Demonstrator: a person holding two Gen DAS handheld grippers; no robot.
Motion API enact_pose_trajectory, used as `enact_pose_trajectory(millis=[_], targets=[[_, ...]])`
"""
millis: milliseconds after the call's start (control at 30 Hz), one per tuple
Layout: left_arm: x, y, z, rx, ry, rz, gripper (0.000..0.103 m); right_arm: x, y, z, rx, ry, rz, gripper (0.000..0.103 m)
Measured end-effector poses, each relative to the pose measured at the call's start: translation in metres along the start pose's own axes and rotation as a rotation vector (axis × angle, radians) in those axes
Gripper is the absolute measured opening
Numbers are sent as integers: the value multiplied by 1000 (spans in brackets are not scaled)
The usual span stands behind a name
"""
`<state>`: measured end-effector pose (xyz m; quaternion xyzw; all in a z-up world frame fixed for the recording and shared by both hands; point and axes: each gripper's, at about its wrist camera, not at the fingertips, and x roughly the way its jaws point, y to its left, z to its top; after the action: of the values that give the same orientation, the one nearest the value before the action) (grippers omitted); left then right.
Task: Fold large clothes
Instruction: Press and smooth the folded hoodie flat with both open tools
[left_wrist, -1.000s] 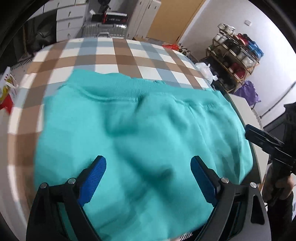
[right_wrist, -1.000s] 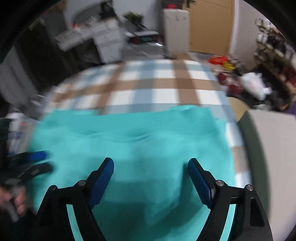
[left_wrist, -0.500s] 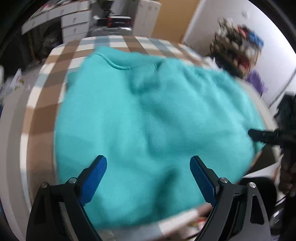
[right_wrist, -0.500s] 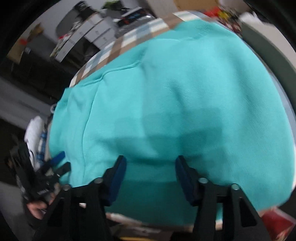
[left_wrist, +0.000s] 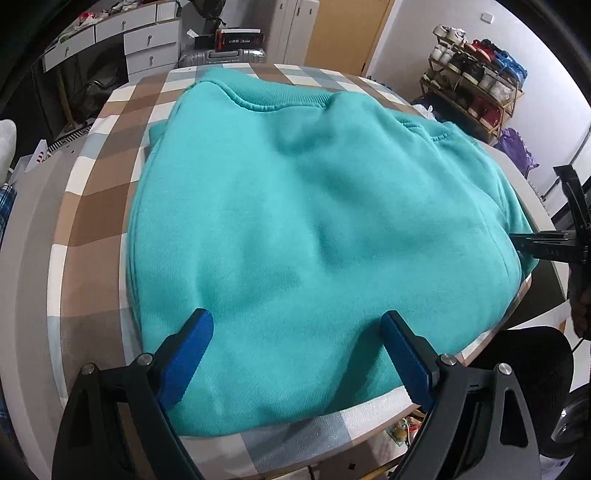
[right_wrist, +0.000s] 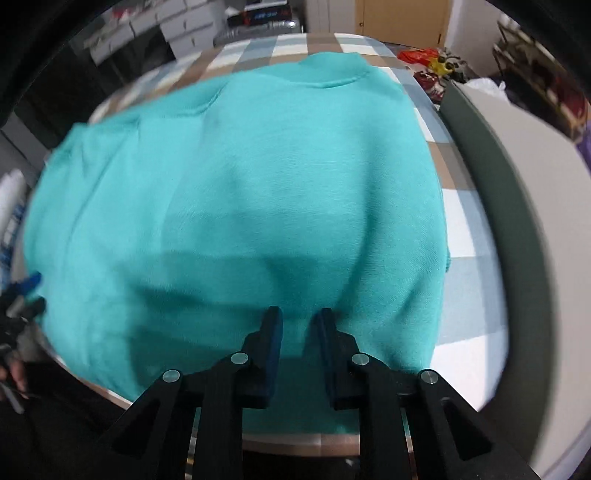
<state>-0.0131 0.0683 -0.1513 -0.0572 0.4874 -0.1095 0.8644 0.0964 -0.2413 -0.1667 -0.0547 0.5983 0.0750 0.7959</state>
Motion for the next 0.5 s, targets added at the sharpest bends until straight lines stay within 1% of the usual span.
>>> enact_pose_trajectory(millis=[33, 67, 133, 167, 200, 233, 267, 300, 367, 400, 433, 467, 500], targets=[[0, 0, 0, -6, -1, 1, 89, -5, 6, 1, -13, 2, -13, 23], [1, 1, 0, -9, -2, 6, 89, -14, 11, 3, -22, -19, 0, 23], [2, -1, -2, -9, -2, 19, 89, -38, 25, 10, -44, -103, 77, 22], [3, -3, -2, -3, -1, 33, 89, -48, 32, 15, -56, -151, 92, 22], [5, -4, -2, 2, 0, 43, 89, -55, 39, 23, -64, -205, 90, 24], [6, -6, -2, 11, 1, 56, 89, -57, 44, 29, -67, -237, 94, 30], [6, -7, -3, 18, 1, 64, 89, -52, 46, 37, -65, -250, 105, 33], [6, -8, -4, 27, 0, 73, 89, -39, 45, 47, -53, -225, 120, 36], [6, -9, -5, 30, -4, 80, 89, -5, 43, 53, 10, -129, 146, 36], [5, -9, -5, 32, -7, 90, 89, 13, 41, 50, 50, -100, 167, 36], [4, -10, -5, 35, -10, 100, 89, 18, 41, 49, 76, -152, 185, 36], [1, -12, -5, 37, -16, 118, 89, 18, 41, 49, 90, -177, 180, 36], [-3, -14, -5, 31, -26, 129, 89, 16, 47, 46, 104, -204, 154, 37]])
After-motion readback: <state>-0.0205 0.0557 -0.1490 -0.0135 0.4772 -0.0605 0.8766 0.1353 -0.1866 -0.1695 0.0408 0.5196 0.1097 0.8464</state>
